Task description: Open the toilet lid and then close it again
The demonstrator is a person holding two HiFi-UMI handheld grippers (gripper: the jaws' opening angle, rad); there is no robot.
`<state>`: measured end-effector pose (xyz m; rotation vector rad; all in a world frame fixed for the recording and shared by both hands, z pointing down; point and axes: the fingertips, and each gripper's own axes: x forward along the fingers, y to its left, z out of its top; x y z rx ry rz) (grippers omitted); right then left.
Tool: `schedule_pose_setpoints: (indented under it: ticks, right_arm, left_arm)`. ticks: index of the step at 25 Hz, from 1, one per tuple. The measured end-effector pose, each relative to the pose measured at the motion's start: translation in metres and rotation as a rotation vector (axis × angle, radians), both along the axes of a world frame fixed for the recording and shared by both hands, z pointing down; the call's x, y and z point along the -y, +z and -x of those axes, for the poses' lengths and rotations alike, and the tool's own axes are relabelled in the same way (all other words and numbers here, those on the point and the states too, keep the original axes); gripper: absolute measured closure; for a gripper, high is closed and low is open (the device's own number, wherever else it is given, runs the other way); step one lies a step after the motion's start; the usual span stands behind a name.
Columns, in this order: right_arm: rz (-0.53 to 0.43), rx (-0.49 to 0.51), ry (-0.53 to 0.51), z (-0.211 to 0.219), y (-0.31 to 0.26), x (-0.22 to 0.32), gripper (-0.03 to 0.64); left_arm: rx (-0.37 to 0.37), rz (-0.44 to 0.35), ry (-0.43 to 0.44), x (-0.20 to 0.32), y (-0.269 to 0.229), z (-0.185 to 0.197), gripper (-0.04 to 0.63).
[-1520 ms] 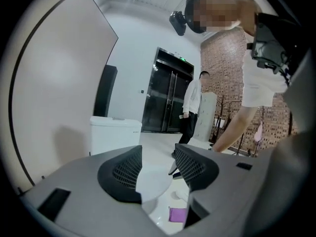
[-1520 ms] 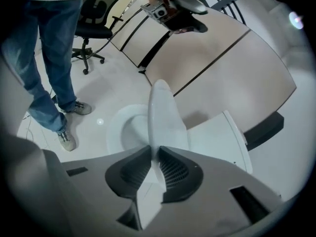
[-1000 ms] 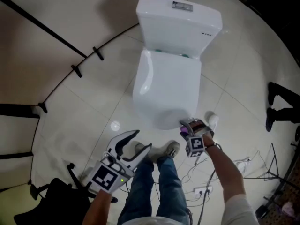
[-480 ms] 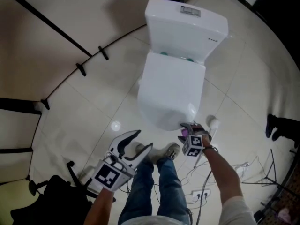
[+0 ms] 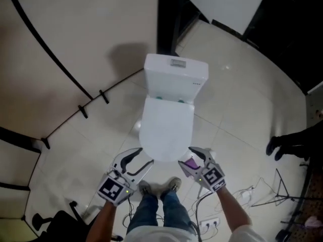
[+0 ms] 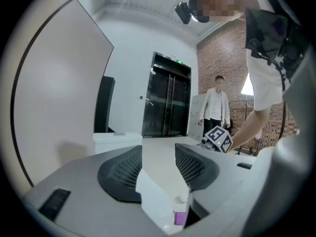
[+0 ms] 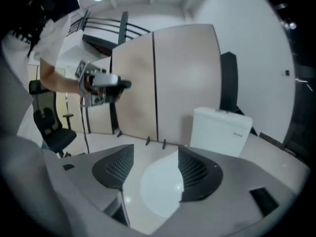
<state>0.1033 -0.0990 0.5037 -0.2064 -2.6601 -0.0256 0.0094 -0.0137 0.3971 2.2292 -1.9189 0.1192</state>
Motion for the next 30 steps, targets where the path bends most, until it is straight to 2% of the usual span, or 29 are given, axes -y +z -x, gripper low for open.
schedule_pose_setpoints:
  ticks: [4,9,18,30]
  right_arm:
    - [0.003,0.144,0.081,-0.022,-0.103,-0.003,0.334]
    - [0.000,0.223,0.163,-0.054,-0.164,-0.017,0.334]
    - [0.068,0.247,0.268,-0.087,-0.162,-0.047,0.337]
    - [0.063,0.274,0.247,-0.072,-0.169,-0.056,0.337]
  left_arm:
    - [0.035,-0.048,0.067,-0.002,-0.046,-0.016,0.391]
    - [0.033,-0.100,0.123,-0.009,-0.079,-0.043,0.391]
    - [-0.001,-0.078,0.182,-0.030,-0.074,-0.086,0.391]
    - [0.012,-0.096,0.165,-0.032,-0.080,-0.078,0.391]
